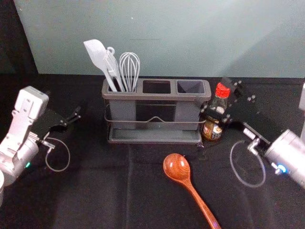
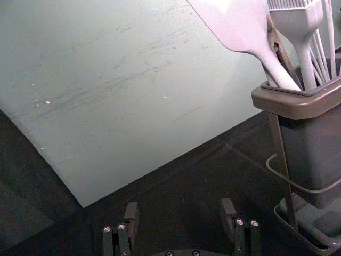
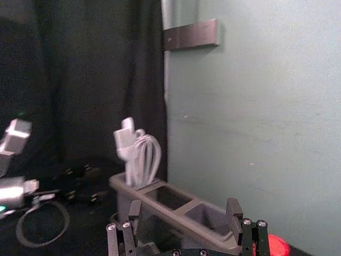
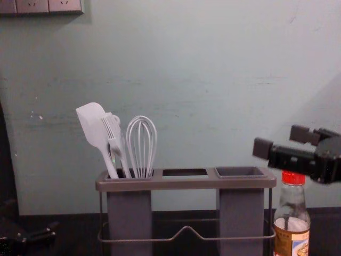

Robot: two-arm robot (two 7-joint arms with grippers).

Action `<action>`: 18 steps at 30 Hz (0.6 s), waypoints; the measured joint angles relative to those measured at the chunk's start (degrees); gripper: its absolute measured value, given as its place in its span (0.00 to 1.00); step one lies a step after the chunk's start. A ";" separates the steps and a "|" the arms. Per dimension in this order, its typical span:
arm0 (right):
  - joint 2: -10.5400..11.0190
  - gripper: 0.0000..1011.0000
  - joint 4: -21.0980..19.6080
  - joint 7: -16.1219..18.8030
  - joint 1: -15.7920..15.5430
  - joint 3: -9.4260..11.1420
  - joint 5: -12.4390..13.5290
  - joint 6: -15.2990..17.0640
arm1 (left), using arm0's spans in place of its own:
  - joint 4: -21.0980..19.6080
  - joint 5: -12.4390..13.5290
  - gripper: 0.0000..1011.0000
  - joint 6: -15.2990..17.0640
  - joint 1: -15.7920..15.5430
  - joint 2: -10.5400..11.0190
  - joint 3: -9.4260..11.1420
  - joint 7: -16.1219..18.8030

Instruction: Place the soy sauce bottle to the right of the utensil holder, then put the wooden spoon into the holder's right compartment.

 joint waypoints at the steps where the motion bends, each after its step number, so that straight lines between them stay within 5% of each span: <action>1: 0.32 0.99 -0.63 0.25 -0.65 -0.49 -0.28 -0.02 | 0.00 0.00 0.99 0.00 0.00 0.00 0.00 0.00; 18: 1.35 0.99 -1.21 1.20 -4.55 -4.73 -1.21 1.09 | 0.00 0.00 0.99 0.00 0.00 0.00 0.00 0.00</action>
